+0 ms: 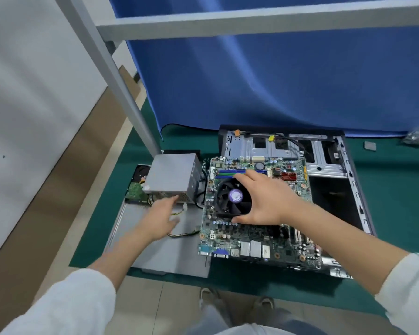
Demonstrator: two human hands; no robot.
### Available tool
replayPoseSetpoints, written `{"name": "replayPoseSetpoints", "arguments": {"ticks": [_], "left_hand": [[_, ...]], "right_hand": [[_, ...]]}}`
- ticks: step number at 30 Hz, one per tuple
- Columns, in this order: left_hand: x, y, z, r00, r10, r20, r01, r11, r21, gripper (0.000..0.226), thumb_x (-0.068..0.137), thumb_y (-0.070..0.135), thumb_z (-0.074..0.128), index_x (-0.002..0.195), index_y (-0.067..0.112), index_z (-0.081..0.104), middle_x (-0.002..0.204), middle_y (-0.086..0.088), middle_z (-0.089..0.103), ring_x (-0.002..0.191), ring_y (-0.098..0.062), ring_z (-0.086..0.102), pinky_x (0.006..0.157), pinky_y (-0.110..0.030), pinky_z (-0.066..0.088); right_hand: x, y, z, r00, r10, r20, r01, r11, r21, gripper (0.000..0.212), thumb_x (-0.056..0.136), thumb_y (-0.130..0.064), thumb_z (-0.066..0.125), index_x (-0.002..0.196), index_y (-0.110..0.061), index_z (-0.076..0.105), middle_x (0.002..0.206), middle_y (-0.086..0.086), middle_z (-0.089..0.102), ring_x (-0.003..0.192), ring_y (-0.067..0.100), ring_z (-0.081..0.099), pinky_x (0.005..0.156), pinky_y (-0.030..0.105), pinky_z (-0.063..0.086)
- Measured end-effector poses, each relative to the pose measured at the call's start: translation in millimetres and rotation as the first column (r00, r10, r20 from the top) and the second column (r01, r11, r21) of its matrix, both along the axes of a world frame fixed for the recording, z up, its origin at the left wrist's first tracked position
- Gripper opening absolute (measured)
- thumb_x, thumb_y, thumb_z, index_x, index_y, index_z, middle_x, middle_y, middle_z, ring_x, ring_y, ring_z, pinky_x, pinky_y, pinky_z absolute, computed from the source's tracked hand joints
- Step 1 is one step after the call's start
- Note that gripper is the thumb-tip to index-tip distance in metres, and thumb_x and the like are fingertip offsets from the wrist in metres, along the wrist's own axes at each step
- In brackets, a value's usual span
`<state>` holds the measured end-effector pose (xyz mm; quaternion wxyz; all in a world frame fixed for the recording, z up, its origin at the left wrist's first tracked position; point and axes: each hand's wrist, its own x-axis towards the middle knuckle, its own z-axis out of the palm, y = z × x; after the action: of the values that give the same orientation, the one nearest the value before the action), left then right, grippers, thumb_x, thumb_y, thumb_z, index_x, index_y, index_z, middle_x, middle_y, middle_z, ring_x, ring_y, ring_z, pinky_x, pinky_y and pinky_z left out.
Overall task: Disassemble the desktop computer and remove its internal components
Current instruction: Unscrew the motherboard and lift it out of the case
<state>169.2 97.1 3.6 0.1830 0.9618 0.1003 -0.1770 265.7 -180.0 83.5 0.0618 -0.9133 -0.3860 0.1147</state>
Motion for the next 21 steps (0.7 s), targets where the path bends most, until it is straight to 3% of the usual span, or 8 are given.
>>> {"name": "replayPoseSetpoints", "arguments": {"ticks": [2,6,9,12,16,21], "left_hand": [[-2,0,-27,0.986,-0.053,-0.159,0.069,0.993,0.101,0.083,0.085,0.034,0.066,0.15,0.011,0.019,0.143,-0.009,0.043,0.131,-0.027,0.039,0.107,-0.036,0.034],[2,-13,-62,0.96,-0.158,-0.231,0.221,0.935,0.279,0.055,0.083,0.037,0.062,0.13,0.017,0.043,0.128,-0.006,0.054,0.115,-0.026,0.049,0.099,-0.04,0.04],[6,-23,-72,0.948,-0.165,-0.271,0.26,0.895,0.364,0.052,0.084,0.04,0.059,0.128,0.017,0.043,0.125,-0.005,0.053,0.116,-0.026,0.047,0.096,-0.04,0.035],[9,-29,-81,0.941,-0.173,-0.292,0.273,0.898,0.345,0.047,0.084,0.037,0.059,0.122,0.015,0.044,0.122,-0.006,0.054,0.114,-0.026,0.05,0.094,-0.039,0.036],[13,-31,-81,0.931,-0.153,-0.331,0.231,0.95,0.21,0.03,0.089,0.023,0.055,0.113,0.009,0.044,0.117,-0.013,0.058,0.107,-0.031,0.056,0.086,-0.037,0.047],[15,-27,-73,0.907,-0.209,-0.366,0.29,0.94,0.181,0.029,0.091,0.02,0.051,0.116,0.007,0.047,0.119,-0.014,0.055,0.11,-0.031,0.053,0.085,-0.036,0.046]], "right_hand": [[-1,-4,-4,1.0,-0.009,-0.006,0.009,1.0,0.007,0.113,0.061,-0.085,0.053,0.148,-0.022,0.017,0.135,-0.006,0.037,0.117,0.017,0.049,0.078,0.029,0.046],[-1,-10,-9,1.0,0.01,-0.02,-0.011,1.0,-0.021,0.112,0.064,-0.085,0.051,0.149,-0.021,0.015,0.134,-0.005,0.035,0.117,0.017,0.046,0.079,0.03,0.046],[-2,-11,-9,0.999,0.007,-0.035,-0.008,1.0,-0.025,0.112,0.064,-0.084,0.05,0.149,-0.021,0.014,0.133,-0.004,0.035,0.116,0.017,0.046,0.079,0.031,0.047],[-3,-11,-9,0.998,-0.001,-0.055,-0.001,1.0,-0.031,0.112,0.064,-0.084,0.051,0.149,-0.021,0.015,0.133,-0.004,0.035,0.115,0.017,0.046,0.077,0.03,0.045],[-2,-12,-9,0.998,0.003,-0.057,-0.005,0.999,-0.034,0.112,0.064,-0.084,0.051,0.149,-0.02,0.015,0.134,-0.004,0.036,0.115,0.018,0.047,0.077,0.03,0.046],[-2,-12,-11,0.998,0.005,-0.057,-0.007,0.999,-0.037,0.112,0.064,-0.085,0.049,0.149,-0.021,0.015,0.133,-0.005,0.036,0.115,0.018,0.047,0.073,0.028,0.042]]}}
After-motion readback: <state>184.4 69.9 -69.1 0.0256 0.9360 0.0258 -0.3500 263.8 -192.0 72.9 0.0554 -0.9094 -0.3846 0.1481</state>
